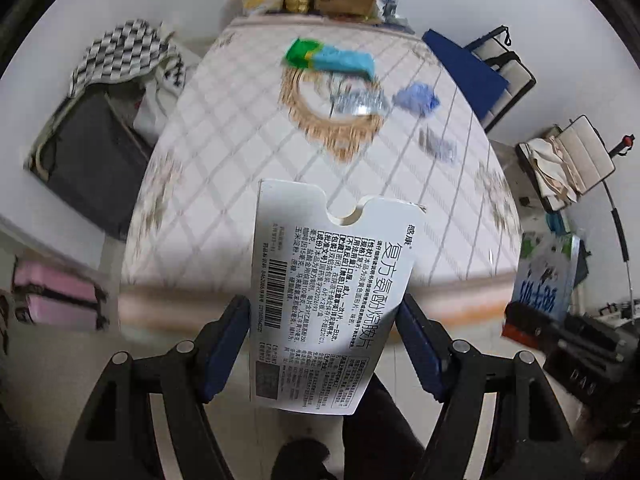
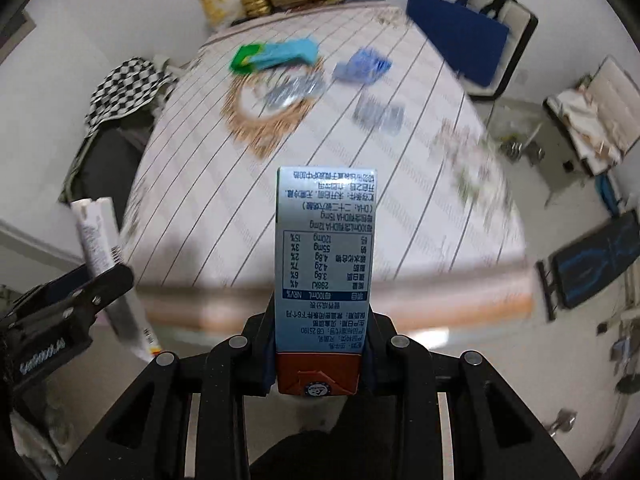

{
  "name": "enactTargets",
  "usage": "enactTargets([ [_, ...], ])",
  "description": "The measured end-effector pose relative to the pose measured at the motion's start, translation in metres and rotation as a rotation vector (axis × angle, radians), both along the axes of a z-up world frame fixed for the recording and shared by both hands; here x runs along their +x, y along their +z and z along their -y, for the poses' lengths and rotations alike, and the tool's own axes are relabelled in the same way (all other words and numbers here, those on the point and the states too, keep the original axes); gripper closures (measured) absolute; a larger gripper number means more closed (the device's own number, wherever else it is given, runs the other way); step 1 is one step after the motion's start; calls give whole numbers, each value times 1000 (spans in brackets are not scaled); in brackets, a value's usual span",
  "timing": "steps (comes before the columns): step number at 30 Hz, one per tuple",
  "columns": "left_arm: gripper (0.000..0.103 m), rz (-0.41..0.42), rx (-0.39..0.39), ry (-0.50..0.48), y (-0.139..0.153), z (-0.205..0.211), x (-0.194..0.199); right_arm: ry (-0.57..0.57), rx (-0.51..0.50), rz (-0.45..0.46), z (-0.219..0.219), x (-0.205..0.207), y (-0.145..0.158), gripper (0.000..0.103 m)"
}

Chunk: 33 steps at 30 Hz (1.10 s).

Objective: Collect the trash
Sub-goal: 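Carry the leaflet box and carton over the trash bin and release both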

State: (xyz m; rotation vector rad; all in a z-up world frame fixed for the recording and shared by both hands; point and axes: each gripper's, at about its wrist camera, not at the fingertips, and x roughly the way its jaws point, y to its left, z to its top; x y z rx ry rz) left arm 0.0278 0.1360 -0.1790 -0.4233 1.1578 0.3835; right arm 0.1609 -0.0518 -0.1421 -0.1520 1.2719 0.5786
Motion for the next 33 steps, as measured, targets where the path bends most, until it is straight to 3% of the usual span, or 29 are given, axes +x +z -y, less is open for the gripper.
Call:
enactTargets([
  [5,31,-92,-125,38,-53,7,-57,24,-28,-140,26,-82,-51,70],
  [10,31,-224,-252,105,-148,12,-91,11,-56,-322,48,-123,-137,70],
  [13,31,-288,-308,155,-213,11,-96,-1,-62,-417,57,-135,-203,70],
  [16,31,-344,-358,192,-290,8,-95,-7,-73,-493,61,-141,-288,70],
  [21,31,-402,-435,216,-412,1,-86,16,-82,-564,55,-144,-411,69],
  [25,29,-430,-438,209,-477,-2,-86,43,-61,-596,45,-150,-499,68],
  [26,21,-436,-440,213,-486,-3,-88,43,-62,-600,43,-148,-511,64],
  [27,8,-440,-440,216,-497,-3,-91,36,-55,-606,42,-149,-529,52],
  [28,4,-446,-429,211,-502,-2,-93,32,-42,-612,40,-149,-539,44],
  [30,4,-453,-383,202,-505,-3,-97,29,-16,-623,39,-151,-559,15],
  [32,4,-456,-338,199,-501,0,-104,35,-4,-620,38,-149,-567,2],
  [33,4,-457,-305,200,-496,1,-107,38,-26,-604,39,-149,-568,2],
])
